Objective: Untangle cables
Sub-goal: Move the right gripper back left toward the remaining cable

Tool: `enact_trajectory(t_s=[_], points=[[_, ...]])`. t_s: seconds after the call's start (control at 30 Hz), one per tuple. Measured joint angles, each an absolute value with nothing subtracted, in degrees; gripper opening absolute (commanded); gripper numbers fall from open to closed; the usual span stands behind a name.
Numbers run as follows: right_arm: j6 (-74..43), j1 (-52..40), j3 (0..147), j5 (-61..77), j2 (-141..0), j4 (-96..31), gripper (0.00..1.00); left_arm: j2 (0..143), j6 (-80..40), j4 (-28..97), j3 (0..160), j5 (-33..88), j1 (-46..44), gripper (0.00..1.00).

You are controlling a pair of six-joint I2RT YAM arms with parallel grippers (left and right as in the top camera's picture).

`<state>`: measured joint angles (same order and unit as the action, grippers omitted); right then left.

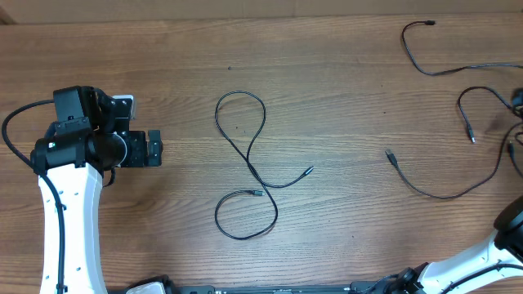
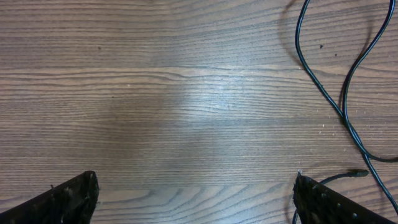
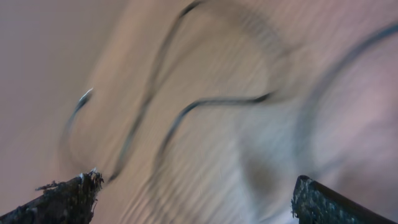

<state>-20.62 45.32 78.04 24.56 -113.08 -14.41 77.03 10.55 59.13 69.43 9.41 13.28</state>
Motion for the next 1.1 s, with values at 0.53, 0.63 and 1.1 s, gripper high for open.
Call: enact_trajectory(t_s=[0.53,0.63,1.1], points=[[-4.1,19.9,78.0,40.1,-113.1,-26.8,1.0,77.0,10.5,59.1,69.4,9.4,13.3,1.0],[-2.0,12.7,78.0,37.4,-113.1,-26.6,1.0,77.0,10.5,59.1,69.4,9.4,13.3,1.0],[0.6,-14.5,78.0,26.9,-113.1,-20.1,0.95,77.0,10.5,59.1,69.4,9.4,13.3,1.0]])
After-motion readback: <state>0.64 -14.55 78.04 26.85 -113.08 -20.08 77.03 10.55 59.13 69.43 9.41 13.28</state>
